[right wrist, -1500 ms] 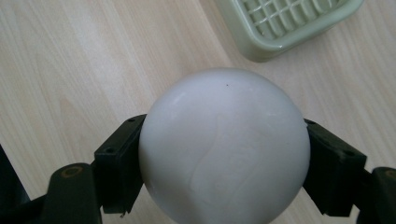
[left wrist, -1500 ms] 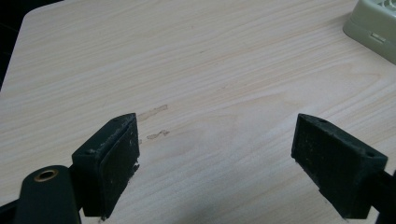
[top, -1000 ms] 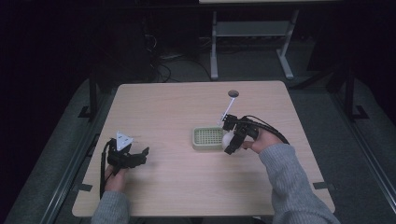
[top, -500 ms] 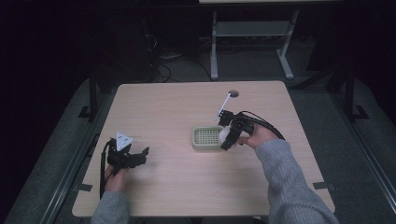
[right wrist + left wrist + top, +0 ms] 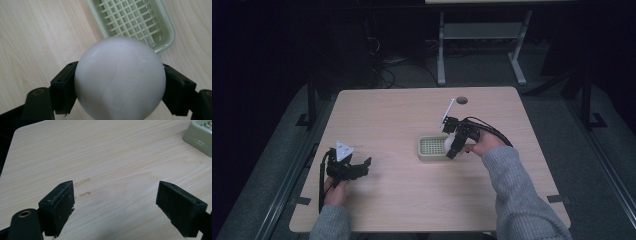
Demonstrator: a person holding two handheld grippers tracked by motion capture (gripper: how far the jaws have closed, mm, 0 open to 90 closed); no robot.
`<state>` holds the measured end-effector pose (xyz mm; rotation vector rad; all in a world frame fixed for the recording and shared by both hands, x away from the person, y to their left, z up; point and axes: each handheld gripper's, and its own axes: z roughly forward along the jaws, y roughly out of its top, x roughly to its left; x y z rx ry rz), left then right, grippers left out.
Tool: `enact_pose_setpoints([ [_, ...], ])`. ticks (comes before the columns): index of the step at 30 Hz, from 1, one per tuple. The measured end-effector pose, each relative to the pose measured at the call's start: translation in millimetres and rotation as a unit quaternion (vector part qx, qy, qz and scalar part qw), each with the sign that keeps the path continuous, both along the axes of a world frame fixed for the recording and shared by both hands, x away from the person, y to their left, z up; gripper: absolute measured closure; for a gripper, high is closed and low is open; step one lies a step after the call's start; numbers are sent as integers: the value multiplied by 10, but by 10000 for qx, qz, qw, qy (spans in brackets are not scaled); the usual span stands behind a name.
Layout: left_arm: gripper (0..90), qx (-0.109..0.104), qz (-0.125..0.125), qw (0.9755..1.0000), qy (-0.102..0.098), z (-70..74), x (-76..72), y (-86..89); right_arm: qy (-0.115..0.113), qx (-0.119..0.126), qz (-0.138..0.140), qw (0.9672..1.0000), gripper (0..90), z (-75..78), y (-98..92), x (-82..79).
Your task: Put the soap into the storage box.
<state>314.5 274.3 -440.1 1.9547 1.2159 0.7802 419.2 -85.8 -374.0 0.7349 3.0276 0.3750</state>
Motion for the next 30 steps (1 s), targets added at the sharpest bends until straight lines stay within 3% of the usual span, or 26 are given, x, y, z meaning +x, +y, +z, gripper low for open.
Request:
enact_pose_setpoints([
  [30,149,-26,8,10000,-23,6,-4,12,92,-134,56,9999,232,-1,258,234],
])
